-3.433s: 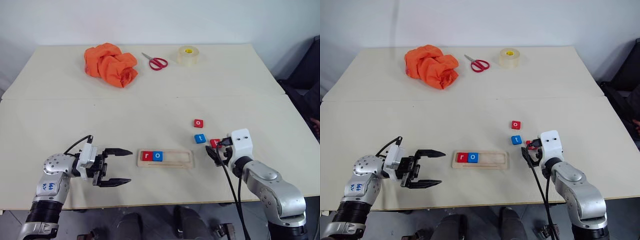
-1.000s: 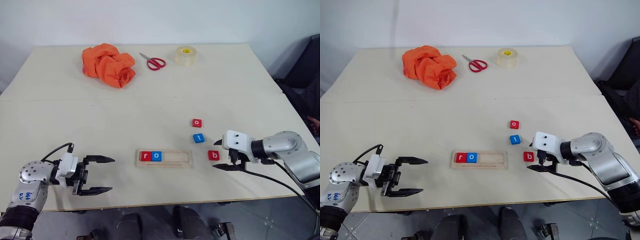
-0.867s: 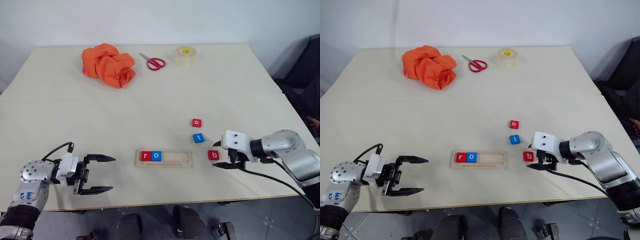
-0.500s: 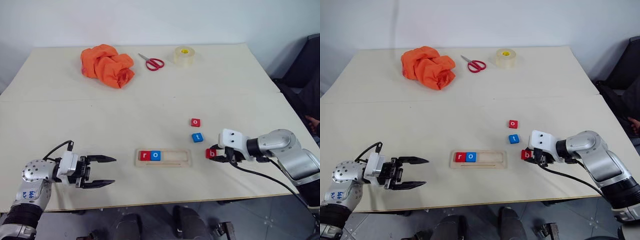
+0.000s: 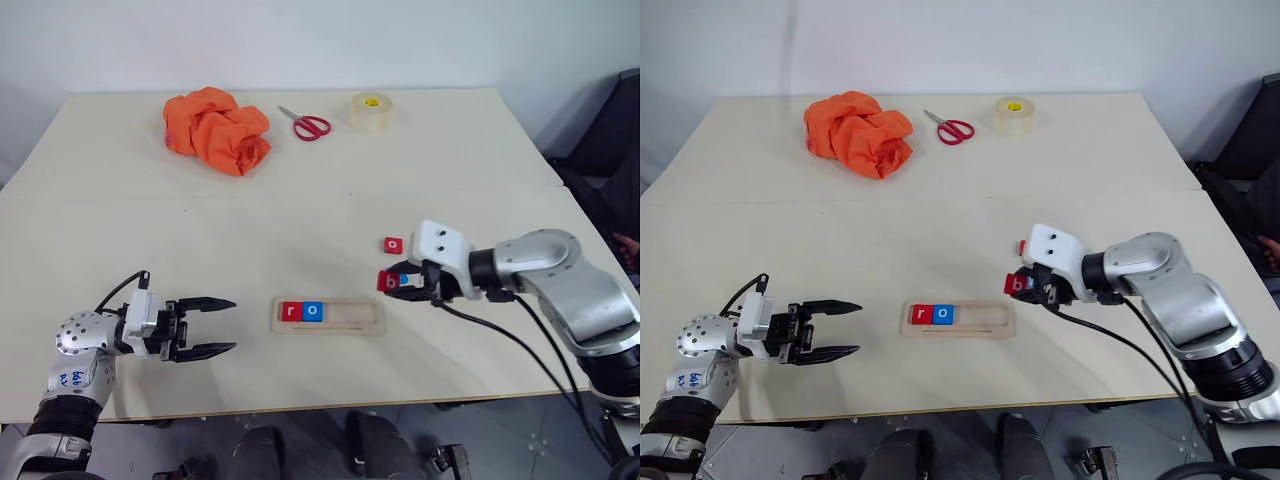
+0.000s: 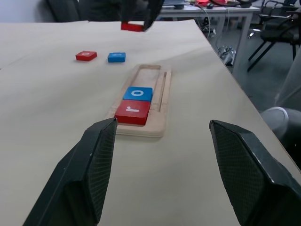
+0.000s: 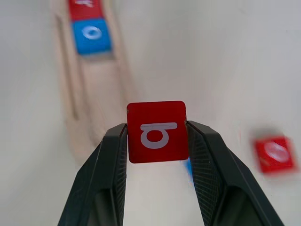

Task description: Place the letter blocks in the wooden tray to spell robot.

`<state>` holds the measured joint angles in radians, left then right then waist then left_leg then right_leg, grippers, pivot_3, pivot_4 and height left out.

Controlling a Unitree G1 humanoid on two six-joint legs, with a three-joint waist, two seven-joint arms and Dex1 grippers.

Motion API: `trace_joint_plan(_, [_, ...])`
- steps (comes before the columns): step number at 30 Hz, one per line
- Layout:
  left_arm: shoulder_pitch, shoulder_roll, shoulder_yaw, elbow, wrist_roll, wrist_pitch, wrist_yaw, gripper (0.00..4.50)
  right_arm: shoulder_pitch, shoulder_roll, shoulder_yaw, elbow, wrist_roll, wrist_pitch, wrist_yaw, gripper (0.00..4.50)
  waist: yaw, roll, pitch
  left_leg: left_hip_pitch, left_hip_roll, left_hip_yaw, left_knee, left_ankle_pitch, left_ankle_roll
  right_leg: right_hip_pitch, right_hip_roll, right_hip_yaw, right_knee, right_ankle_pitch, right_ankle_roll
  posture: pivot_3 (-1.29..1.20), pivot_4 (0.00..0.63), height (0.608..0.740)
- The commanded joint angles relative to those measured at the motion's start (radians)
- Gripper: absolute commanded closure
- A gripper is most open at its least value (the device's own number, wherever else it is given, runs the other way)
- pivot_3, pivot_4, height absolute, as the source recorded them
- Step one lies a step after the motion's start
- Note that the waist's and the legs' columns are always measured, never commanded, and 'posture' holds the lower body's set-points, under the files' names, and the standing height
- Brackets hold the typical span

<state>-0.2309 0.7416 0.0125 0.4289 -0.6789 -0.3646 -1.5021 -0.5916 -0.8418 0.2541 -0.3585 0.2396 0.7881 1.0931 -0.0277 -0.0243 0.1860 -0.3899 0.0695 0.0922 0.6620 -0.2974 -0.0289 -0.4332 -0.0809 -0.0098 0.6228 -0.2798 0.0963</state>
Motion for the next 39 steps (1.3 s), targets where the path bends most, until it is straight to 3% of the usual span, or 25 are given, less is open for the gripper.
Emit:
trace_joint_plan(1, [-0.01,-0.005,0.042,-0.005,0.008,0.007,-0.09,1.21,-0.031,0.012,0.003,-0.021,0.006,0.0,-0.01,3.04,0.0,0.0,0.0,0.0,0.0,0.0,0.0,0.0,0.0,0.0,0.0,0.0,0.0,0.0,0.0,0.0,0.15,0.74])
trace_joint_plan(4, [-0.003,0.002,0.051,-0.002,0.051,0.011,-0.043,1.21,-0.044,0.039,0.022,-0.012,0.007,-0.006,-0.015,3.04,0.0,0.0,0.0,0.0,0.0,0.0,0.0,0.0,0.0,0.0,0.0,0.0,0.0,0.0,0.0,0.0,0.15,0.74])
trace_joint_plan(9, [0.011,0.011,0.063,-0.005,0.081,0.022,-0.067,0.02,-0.069,0.065,0.063,0.015,-0.015,-0.024,-0.014,3.04,-0.001,0.0,0.0,0.0,0.0,0.0,0.0,0.0,0.0,0.0,0.0,0.0,0.0,0.0,0.0,0.0,0.15,0.74])
trace_joint_plan(24, [0.015,-0.011,0.099,-0.005,0.057,0.015,-0.111,0.02,-0.147,0.168,0.247,0.007,-0.082,0.048,-0.041,3.04,-0.001,0.0,0.0,-0.001,0.0,0.0,0.001,0.0,0.0,-0.002,0.0,0.0,0.002,0.0,0.0,0.0,0.15,0.74])
trace_joint_plan(39, [0.031,-0.024,0.107,-0.04,0.062,0.022,-0.092,0.02,-0.188,0.221,0.326,0.053,-0.141,0.055,-0.071,3.04,-0.001,0.0,0.0,-0.002,0.0,0.001,0.001,0.0,0.0,-0.003,0.0,0.0,0.003,0.0,0.0,0.0,0.15,0.74])
